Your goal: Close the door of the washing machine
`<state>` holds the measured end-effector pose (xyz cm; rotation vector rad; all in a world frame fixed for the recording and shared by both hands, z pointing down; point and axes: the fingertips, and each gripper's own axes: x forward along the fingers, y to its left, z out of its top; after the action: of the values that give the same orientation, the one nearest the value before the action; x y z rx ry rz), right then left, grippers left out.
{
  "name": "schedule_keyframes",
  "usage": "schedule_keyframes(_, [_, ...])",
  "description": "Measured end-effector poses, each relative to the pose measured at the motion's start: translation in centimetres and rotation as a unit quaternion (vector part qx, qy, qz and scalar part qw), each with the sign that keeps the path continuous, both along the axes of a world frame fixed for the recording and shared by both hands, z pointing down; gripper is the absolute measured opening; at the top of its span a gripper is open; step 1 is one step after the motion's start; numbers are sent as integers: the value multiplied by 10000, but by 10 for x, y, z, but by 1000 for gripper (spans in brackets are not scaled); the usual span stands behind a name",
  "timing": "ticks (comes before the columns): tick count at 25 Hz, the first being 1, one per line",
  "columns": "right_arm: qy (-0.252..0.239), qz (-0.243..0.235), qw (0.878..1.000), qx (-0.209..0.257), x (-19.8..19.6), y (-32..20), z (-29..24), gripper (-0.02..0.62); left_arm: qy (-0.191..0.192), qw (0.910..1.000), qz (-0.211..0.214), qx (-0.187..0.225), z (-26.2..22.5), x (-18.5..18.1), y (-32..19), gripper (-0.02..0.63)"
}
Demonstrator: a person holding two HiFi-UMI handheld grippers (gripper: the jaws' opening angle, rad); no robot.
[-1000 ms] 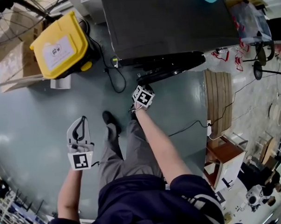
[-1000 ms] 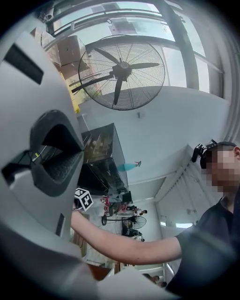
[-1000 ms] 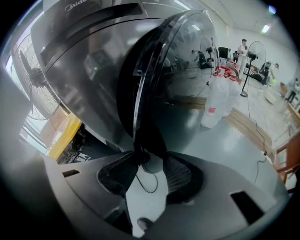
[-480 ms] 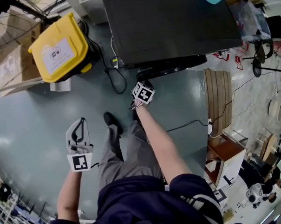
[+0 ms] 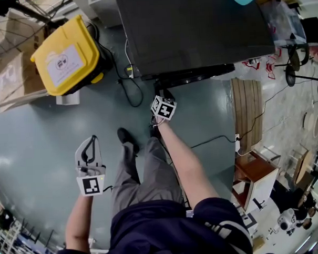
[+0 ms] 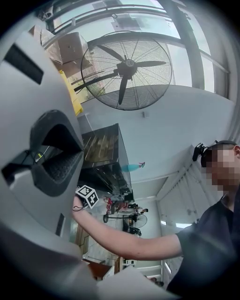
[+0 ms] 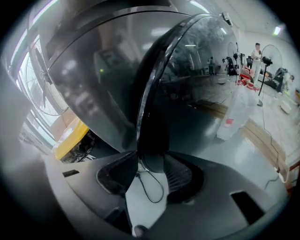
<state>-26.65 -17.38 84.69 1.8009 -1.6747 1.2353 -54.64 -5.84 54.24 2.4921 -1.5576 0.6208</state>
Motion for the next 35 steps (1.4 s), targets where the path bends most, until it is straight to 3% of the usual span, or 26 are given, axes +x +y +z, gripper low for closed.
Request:
schedule_keyframes(16, [-39, -967, 9951, 196, 0, -5, -5, 170, -20, 9999, 67, -102, 17, 3, -8, 23])
schedule_keyframes(26, [-52, -939, 9956, 43, -1, -8, -4, 169, -19, 9997, 116, -199, 26, 9, -13, 23])
schedule_keyframes(31, [171, -1473, 9889, -82, -7, -17, -5, 150, -10, 9998, 139, -147, 27, 11, -15, 23])
schedule_keyframes(35, [249, -1629, 9863, -96, -7, -13, -5, 147, 24, 9999, 87, -144, 23, 8, -15, 23])
